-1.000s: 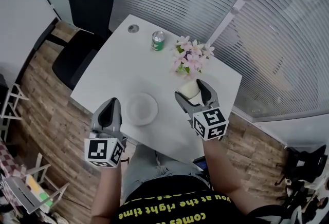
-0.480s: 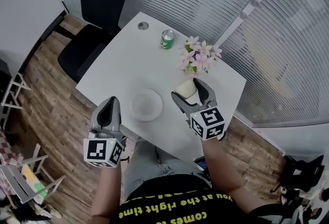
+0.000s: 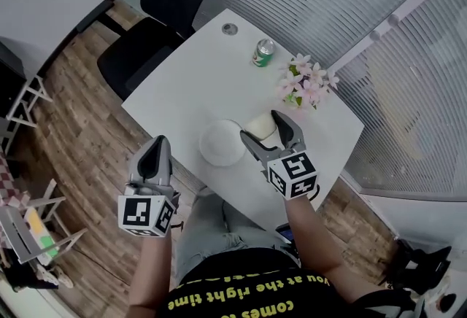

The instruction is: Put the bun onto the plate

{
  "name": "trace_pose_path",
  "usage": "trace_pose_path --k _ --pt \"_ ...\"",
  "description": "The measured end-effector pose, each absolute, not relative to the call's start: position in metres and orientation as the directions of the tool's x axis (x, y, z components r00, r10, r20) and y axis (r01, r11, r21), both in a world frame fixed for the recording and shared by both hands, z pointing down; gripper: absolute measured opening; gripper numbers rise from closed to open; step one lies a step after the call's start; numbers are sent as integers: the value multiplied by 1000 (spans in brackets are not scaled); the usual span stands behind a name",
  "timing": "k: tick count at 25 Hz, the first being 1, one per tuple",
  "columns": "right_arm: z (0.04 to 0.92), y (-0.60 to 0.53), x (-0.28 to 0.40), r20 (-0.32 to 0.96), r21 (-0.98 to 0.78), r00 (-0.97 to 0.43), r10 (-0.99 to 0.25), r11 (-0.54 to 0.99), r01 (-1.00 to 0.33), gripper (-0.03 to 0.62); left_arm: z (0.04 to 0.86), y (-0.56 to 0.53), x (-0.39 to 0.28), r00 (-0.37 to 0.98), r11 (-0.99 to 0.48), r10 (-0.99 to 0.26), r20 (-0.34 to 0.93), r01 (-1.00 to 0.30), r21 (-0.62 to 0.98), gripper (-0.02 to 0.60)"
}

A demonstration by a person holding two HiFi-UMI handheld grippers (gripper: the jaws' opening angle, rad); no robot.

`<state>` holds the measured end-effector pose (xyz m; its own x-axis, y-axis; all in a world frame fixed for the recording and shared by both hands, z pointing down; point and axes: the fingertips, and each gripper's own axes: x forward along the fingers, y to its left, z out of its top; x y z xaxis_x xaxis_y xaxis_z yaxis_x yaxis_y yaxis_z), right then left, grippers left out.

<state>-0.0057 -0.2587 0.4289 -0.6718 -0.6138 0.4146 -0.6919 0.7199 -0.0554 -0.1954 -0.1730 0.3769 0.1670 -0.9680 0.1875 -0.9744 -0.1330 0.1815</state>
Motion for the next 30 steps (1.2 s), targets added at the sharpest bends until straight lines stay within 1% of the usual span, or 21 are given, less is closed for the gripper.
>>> trace_pose_path --k 14,23,30 --pt "464 -254 -49 451 -85 -734 -508 794 -602 390 396 -157 -222 72 -31 -971 228 -983 179 1" --pt "484 -245 -68 474 -96 -757 -450 828 -552 390 408 -153 -228 38 8 -969 246 -983 181 0" --pt "506 -236 -81 513 -65 -752 -414 855 -515 390 416 -149 -231 26 25 -965 261 -981 191 1"
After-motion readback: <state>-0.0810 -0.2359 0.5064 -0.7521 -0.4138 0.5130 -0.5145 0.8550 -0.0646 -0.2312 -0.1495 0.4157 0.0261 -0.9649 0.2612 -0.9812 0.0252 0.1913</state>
